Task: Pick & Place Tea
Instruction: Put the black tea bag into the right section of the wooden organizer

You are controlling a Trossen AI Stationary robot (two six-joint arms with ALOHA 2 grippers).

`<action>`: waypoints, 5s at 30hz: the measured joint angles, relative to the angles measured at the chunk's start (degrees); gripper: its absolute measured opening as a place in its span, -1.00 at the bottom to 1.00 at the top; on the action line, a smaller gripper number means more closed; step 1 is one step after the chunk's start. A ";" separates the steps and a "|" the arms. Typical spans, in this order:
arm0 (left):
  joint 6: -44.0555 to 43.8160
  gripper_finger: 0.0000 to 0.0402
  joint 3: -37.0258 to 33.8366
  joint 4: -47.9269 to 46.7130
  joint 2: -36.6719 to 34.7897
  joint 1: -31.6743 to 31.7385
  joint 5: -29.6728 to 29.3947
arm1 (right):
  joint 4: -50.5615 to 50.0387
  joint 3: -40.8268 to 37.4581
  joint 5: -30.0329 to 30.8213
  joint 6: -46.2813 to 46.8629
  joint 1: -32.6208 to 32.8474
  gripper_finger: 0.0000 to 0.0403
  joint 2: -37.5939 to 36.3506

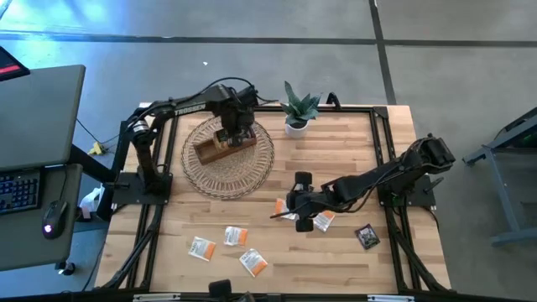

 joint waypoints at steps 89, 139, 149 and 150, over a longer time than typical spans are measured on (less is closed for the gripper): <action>-15.84 -0.45 -40.92 37.51 -43.50 -9.31 7.74 | -4.33 -1.37 -3.66 32.17 -8.72 -0.43 0.92; -15.38 -0.45 -40.85 37.38 -43.50 -9.31 6.79 | 14.71 -20.77 -10.88 55.39 -22.99 -0.43 0.29; -15.40 -0.45 -40.83 37.35 -43.50 -9.31 6.70 | 7.63 -18.49 -8.84 56.98 -19.83 -0.43 -4.92; -15.40 -0.45 -40.83 37.33 -43.50 -9.31 6.59 | 6.90 -18.54 -8.80 58.03 -19.20 -0.43 -4.49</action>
